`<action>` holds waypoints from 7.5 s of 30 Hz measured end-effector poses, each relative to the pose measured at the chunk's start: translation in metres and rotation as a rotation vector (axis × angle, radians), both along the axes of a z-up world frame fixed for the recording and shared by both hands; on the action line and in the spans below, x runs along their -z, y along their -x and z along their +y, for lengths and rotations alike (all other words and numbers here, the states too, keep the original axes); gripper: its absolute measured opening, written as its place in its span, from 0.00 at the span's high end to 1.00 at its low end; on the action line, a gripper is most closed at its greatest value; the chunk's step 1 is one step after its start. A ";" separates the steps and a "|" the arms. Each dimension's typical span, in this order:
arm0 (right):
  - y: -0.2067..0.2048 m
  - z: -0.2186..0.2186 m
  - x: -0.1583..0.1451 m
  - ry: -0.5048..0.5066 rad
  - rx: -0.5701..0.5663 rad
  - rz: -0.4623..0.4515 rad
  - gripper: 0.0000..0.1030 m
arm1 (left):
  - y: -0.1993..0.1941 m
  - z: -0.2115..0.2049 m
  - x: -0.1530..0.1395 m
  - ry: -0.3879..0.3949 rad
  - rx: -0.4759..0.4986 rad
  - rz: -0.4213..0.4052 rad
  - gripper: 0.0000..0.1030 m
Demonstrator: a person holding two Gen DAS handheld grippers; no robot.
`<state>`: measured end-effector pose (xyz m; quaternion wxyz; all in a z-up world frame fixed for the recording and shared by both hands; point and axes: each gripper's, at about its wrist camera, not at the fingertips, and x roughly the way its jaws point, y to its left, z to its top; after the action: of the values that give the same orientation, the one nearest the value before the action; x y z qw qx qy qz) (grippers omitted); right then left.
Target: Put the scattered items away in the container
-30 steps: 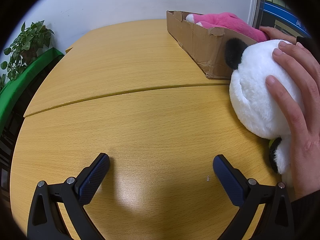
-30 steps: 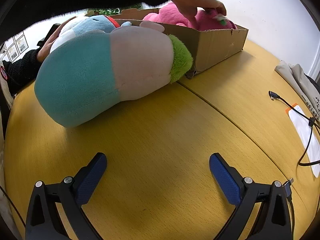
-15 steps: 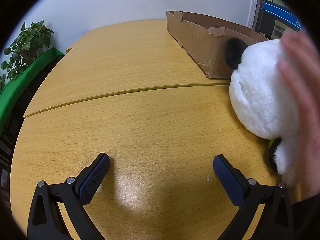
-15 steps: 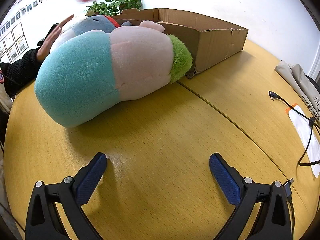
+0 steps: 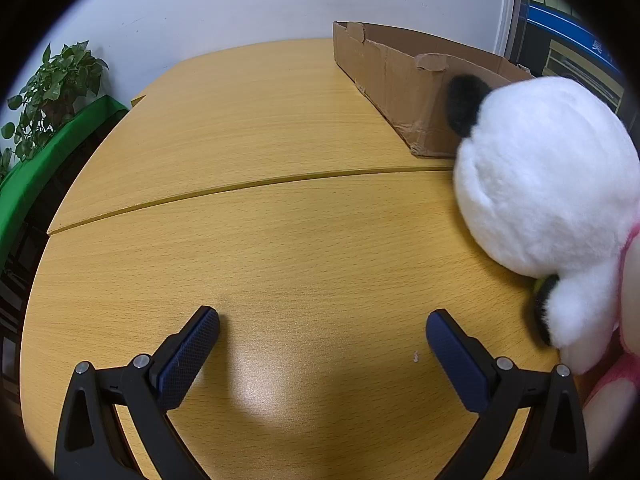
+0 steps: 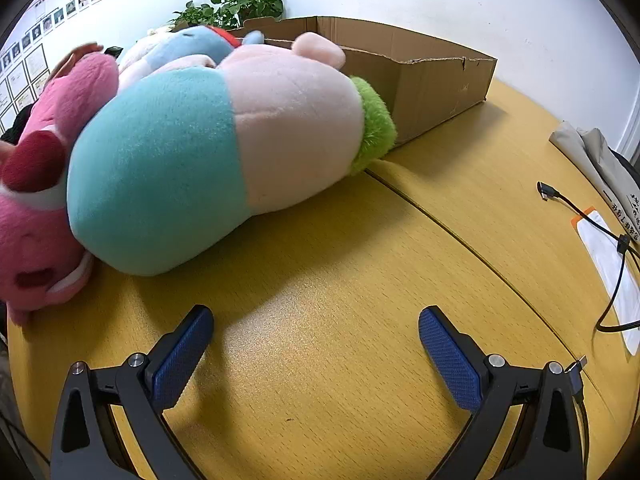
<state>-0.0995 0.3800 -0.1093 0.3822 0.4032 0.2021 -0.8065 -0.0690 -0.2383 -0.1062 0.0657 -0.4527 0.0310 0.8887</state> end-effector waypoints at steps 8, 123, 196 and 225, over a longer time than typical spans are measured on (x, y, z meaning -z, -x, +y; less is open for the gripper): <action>0.000 0.000 0.000 0.000 0.000 0.000 0.00 | 0.000 0.000 0.000 0.000 0.000 0.000 0.00; 0.000 0.001 0.005 0.000 0.001 0.001 0.00 | -0.003 0.002 -0.001 0.000 -0.018 0.000 0.00; 0.004 -0.010 0.014 0.002 0.164 0.001 0.00 | -0.003 0.002 -0.001 0.000 -0.010 0.000 0.00; 0.004 -0.010 0.015 0.001 0.167 0.001 0.00 | -0.012 -0.006 -0.005 -0.001 0.015 0.001 0.00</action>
<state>-0.1039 0.3704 -0.1245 0.3138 0.4181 0.1674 -0.8359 -0.0566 -0.2438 -0.1013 0.0726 -0.4521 0.0341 0.8883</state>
